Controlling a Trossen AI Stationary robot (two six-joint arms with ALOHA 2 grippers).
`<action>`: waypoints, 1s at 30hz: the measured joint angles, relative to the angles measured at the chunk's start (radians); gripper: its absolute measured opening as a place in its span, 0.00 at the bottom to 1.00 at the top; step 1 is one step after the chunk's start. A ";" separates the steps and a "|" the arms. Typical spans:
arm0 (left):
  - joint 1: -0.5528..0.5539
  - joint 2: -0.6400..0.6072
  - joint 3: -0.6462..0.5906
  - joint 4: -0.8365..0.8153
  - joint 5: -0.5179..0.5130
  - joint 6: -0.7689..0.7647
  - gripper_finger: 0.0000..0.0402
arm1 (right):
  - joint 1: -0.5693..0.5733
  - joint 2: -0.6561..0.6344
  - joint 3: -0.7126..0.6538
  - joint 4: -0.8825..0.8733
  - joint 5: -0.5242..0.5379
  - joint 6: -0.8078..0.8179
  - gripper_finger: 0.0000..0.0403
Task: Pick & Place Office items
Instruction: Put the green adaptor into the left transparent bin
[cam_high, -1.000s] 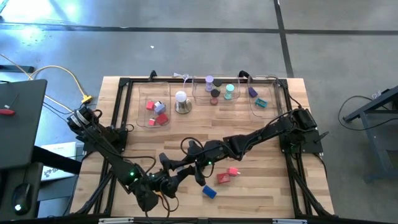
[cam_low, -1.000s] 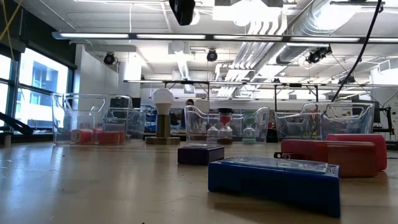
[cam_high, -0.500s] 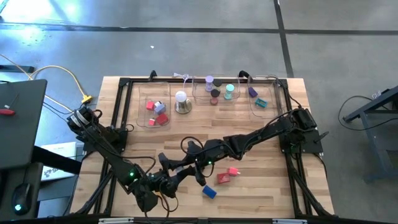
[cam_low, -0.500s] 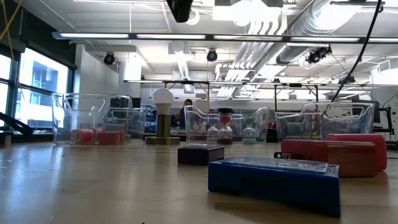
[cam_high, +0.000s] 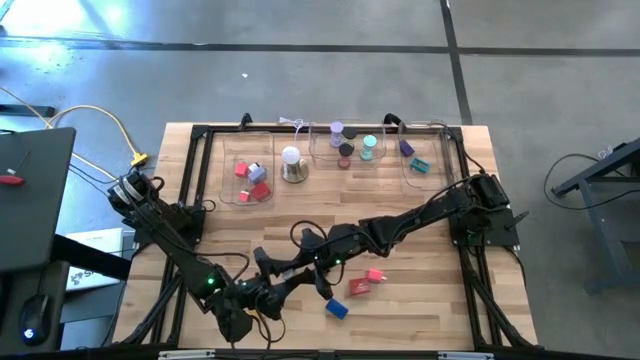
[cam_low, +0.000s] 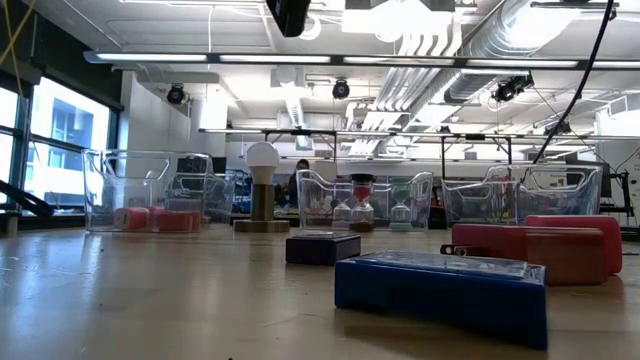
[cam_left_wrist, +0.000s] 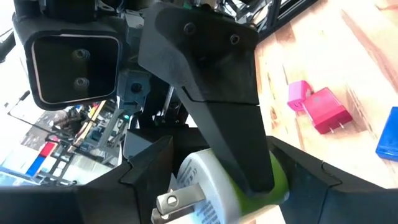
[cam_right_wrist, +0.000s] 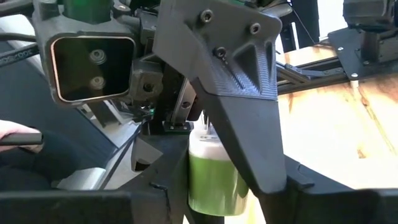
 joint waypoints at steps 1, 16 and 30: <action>-0.002 0.000 0.000 0.001 0.000 0.001 0.56 | 0.000 0.000 0.000 0.001 0.000 0.000 0.35; -0.004 0.000 0.000 0.000 0.001 -0.001 0.57 | 0.001 0.000 0.001 -0.059 -0.035 0.029 0.41; -0.052 -0.002 0.000 0.005 -0.162 -0.017 0.57 | 0.006 -0.067 -0.002 -0.420 0.141 0.074 0.40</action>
